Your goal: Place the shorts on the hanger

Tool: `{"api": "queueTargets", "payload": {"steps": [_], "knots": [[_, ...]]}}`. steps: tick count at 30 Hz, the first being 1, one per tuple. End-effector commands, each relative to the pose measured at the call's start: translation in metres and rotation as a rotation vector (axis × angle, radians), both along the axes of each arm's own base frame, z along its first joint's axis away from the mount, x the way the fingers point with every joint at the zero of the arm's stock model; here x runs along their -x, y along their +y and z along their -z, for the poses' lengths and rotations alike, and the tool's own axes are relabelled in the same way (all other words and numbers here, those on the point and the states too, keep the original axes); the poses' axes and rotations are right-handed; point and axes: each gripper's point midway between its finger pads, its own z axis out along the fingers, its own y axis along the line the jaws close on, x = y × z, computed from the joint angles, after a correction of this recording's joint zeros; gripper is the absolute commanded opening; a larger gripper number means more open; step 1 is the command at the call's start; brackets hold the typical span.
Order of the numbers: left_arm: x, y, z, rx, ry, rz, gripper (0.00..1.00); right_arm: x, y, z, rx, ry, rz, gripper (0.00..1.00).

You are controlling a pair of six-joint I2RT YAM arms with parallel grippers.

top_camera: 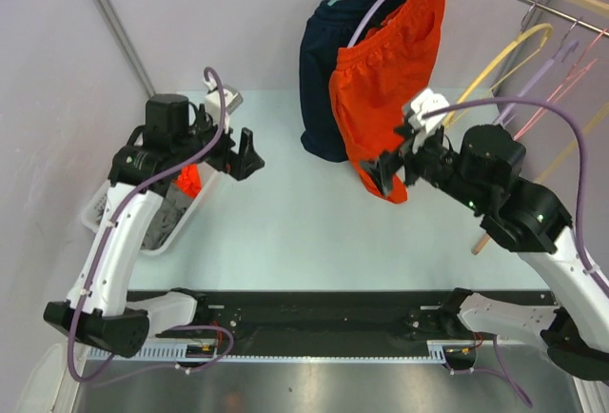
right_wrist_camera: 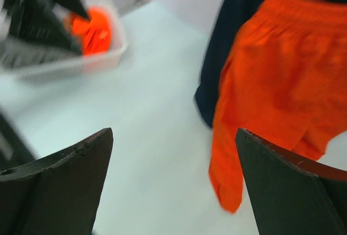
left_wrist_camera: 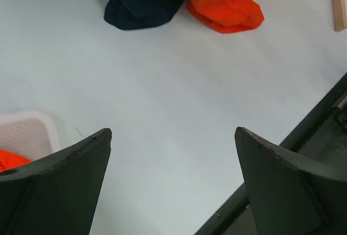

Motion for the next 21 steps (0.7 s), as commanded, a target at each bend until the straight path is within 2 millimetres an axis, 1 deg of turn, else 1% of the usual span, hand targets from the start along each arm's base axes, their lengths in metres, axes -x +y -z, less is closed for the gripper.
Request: {"api": "queueTargets", "payload": {"steps": [1, 2, 3, 4, 5, 6, 7, 8, 11, 12, 16, 18, 21], "knots": [[0.036, 0.007, 0.006, 0.041, 0.004, -0.007, 1.0, 0.055, -0.012, 0.073, 0.224, 0.184, -0.23, 1.0], [0.037, 0.011, 0.008, 0.036, -0.004, -0.028, 1.0, 0.058, -0.02, 0.079, 0.242, 0.204, -0.222, 1.0], [0.039, 0.015, 0.01, 0.031, -0.018, -0.045, 1.0, 0.064, -0.023, 0.08, 0.259, 0.192, -0.251, 1.0], [0.039, 0.023, 0.023, -0.009, -0.016, -0.08, 1.0, 0.069, -0.029, 0.08, 0.259, 0.187, -0.253, 1.0], [0.044, 0.031, 0.022, -0.022, -0.044, -0.103, 1.0, 0.073, -0.033, 0.084, 0.261, 0.196, -0.252, 1.0], [0.045, 0.036, 0.025, -0.039, -0.058, -0.121, 1.0, 0.073, -0.037, 0.086, 0.257, 0.199, -0.244, 1.0], [0.05, 0.043, 0.032, -0.057, -0.066, -0.143, 1.0, 0.078, -0.043, 0.085, 0.249, 0.192, -0.238, 1.0], [0.052, 0.047, 0.037, -0.069, -0.065, -0.157, 1.0, 0.079, -0.046, 0.092, 0.258, 0.202, -0.235, 1.0], [0.058, 0.057, 0.049, -0.096, -0.06, -0.186, 1.0, 0.081, -0.058, 0.101, 0.277, 0.21, -0.205, 1.0], [0.06, 0.06, 0.048, -0.099, -0.072, -0.195, 1.0, 0.08, -0.061, 0.108, 0.284, 0.225, -0.19, 1.0], [0.061, 0.068, 0.057, -0.123, -0.066, -0.23, 1.0, 0.084, -0.071, 0.122, 0.296, 0.244, -0.171, 1.0], [0.06, 0.071, 0.061, -0.144, -0.062, -0.234, 1.0, 0.085, -0.074, 0.126, 0.301, 0.245, -0.162, 1.0], [0.057, 0.073, 0.061, -0.159, -0.062, -0.239, 1.0, 0.086, -0.077, 0.13, 0.309, 0.252, -0.153, 1.0]]}}
